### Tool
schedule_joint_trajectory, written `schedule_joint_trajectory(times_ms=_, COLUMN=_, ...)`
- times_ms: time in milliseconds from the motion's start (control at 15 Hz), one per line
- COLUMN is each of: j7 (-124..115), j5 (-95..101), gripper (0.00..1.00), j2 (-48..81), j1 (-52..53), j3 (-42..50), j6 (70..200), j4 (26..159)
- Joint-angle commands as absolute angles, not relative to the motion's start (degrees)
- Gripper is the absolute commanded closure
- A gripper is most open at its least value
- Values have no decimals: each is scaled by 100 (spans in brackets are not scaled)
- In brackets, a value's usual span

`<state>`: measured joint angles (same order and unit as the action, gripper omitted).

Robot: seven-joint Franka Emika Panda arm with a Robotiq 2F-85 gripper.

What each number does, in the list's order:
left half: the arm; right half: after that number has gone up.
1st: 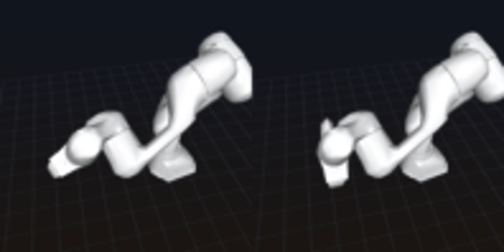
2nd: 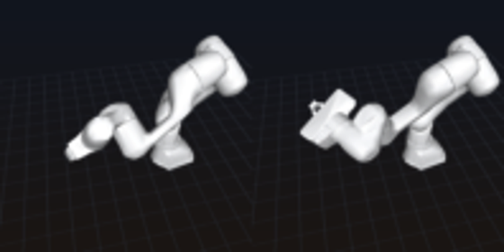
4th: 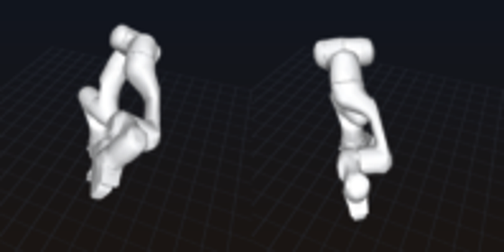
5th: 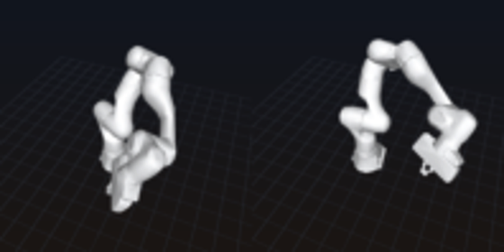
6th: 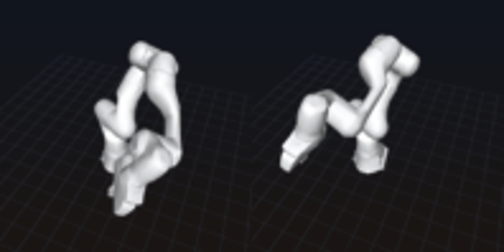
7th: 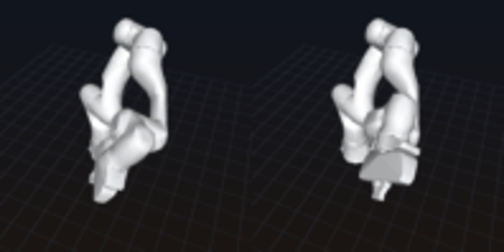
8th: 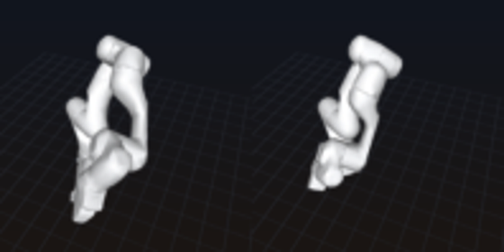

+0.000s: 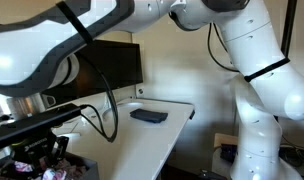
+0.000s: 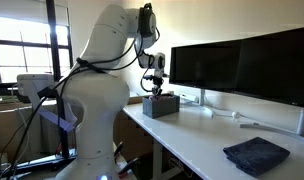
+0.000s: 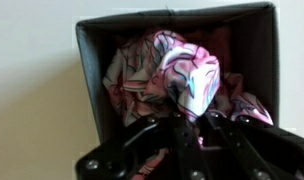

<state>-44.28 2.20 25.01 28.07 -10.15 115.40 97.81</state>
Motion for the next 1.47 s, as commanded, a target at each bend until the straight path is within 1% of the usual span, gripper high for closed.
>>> schedule_joint_trajectory(times_ms=0, j7=-4592, j5=221, gripper=90, j2=2375, j1=2810, j3=-1096, j6=11457, j4=9551)
schedule_joint_trajectory(times_ms=333, j7=-4571, j5=201, gripper=90, j2=2385, j1=2837, j3=-1168, j6=11142, j4=8927)
schedule_joint_trajectory(times_ms=1400, j7=-4602, j5=388, gripper=90, j2=3000, j1=3134, j3=-1049, j6=8825, j4=5697)
